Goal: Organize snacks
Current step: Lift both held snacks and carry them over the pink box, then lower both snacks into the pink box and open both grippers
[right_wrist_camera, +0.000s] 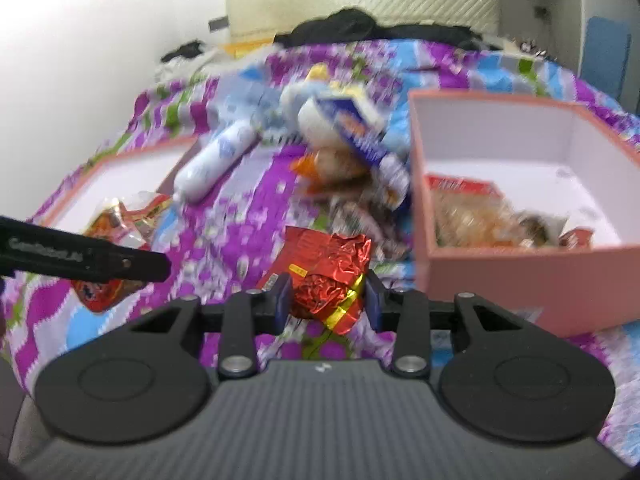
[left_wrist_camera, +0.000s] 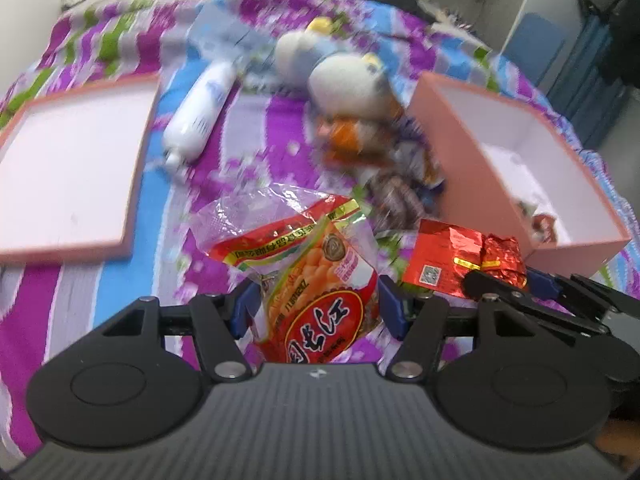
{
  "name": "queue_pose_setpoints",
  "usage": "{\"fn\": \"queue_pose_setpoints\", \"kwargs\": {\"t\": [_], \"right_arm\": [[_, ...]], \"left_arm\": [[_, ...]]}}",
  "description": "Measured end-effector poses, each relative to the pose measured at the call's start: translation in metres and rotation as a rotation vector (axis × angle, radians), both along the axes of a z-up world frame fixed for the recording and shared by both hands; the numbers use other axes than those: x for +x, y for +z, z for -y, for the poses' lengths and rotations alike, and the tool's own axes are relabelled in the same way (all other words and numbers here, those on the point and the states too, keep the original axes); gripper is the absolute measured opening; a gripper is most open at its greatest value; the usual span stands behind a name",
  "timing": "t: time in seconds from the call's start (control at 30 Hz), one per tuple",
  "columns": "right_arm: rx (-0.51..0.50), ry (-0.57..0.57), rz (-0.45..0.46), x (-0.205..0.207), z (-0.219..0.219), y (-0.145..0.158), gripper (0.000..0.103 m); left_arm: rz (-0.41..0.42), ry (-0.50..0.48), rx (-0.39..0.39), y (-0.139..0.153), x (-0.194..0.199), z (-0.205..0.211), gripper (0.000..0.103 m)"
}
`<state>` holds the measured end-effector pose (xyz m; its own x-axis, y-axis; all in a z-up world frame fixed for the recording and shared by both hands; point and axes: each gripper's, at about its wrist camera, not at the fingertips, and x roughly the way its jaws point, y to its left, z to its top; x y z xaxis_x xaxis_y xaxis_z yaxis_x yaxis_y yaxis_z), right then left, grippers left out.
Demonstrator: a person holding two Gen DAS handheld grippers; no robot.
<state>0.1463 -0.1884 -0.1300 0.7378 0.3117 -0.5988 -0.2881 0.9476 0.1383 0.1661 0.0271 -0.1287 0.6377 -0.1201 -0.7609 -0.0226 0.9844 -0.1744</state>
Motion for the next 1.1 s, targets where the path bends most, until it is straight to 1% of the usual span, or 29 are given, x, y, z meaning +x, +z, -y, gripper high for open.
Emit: {"fn": "queue_pose_setpoints", "kwargs": {"t": [0.13,0.2,0.3,0.47,0.57,0.73,0.83,1.0,1.1], "right_arm": [[0.023,-0.041,0.056,0.001,0.016,0.029,0.04],[0.017,-0.068,0.089,0.0,0.024,0.045,0.04],[0.033,-0.099,0.13,-0.001,0.042,0.067,0.04],[0.032,-0.162,0.193,0.003,0.071,0.095,0.04],[0.018,-0.202,0.212,0.011,0.089,0.104,0.04],[0.003,-0.274,0.193,0.034,0.122,0.104,0.04],[0.001,-0.314,0.153,0.053,0.142,0.095,0.04],[-0.009,-0.375,0.038,0.092,0.169,0.066,0.041],[-0.007,-0.419,-0.046,0.117,0.185,0.046,0.041]], "left_arm": [[0.065,-0.043,-0.015,0.029,0.01,0.014,0.067],[0.097,-0.069,-0.012,0.043,0.014,0.025,0.067],[0.132,-0.109,-0.032,0.063,0.019,0.041,0.067],[0.193,-0.176,-0.051,0.093,0.033,0.075,0.067],[0.212,-0.211,-0.062,0.104,0.046,0.096,0.067],[0.205,-0.272,-0.088,0.113,0.077,0.133,0.067],[0.177,-0.317,-0.104,0.109,0.105,0.159,0.067],[0.099,-0.409,-0.11,0.089,0.163,0.205,0.068],[0.046,-0.462,-0.113,0.069,0.197,0.228,0.068]]}}
